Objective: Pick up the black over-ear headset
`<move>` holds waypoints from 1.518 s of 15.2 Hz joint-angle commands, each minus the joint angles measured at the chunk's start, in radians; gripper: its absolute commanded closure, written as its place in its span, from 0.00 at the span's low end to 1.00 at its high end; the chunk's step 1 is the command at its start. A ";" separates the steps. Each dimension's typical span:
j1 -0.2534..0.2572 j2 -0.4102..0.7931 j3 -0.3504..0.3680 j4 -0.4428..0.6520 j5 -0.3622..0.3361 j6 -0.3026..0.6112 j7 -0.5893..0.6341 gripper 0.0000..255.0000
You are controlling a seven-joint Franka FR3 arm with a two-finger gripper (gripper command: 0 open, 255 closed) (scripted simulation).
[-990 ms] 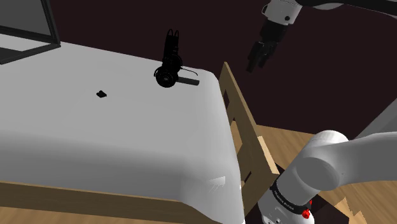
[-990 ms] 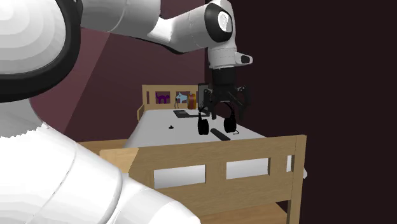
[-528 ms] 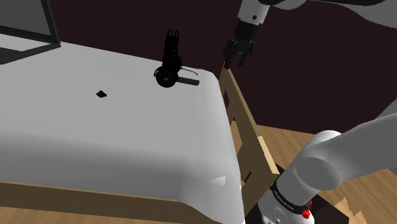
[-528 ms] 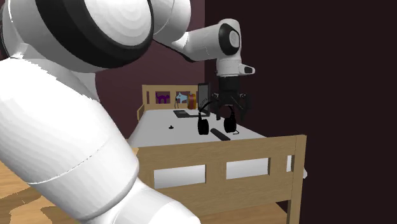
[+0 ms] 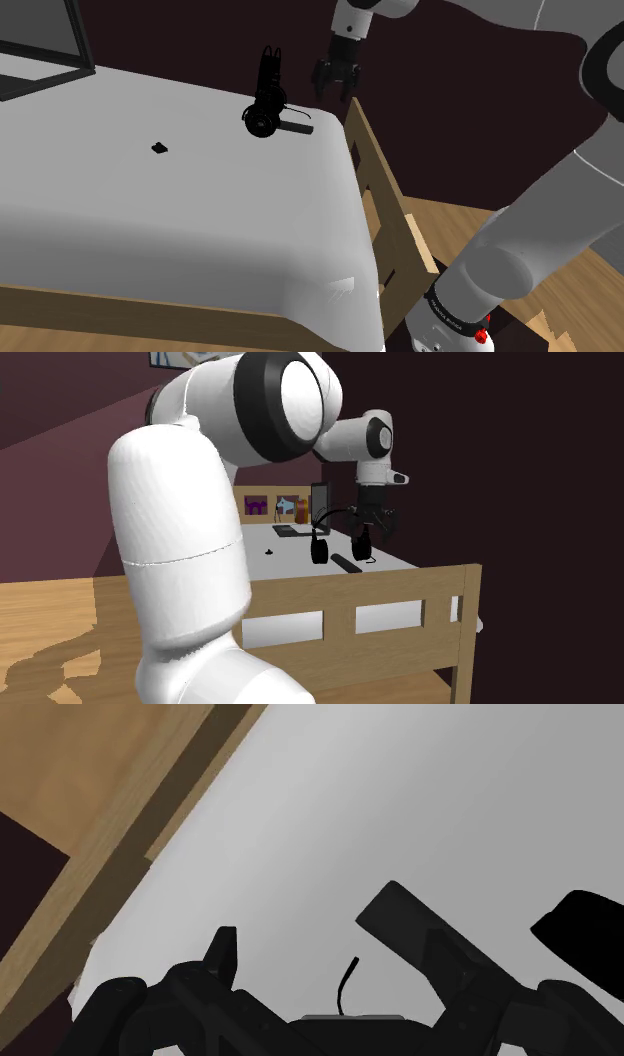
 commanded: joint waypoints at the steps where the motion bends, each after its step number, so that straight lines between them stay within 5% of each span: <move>1: 0.000 0.085 0.002 0.074 0.013 -0.002 0.025 0.00; 6: 0.000 0.281 0.002 0.275 0.039 -0.033 0.074 0.00; 15: 0.001 0.276 0.002 0.166 0.040 0.070 0.067 0.00; 16: 0.001 0.275 0.001 0.165 0.040 0.070 0.067 1.00; 23: 0.001 0.275 0.002 0.166 0.040 0.070 0.067 1.00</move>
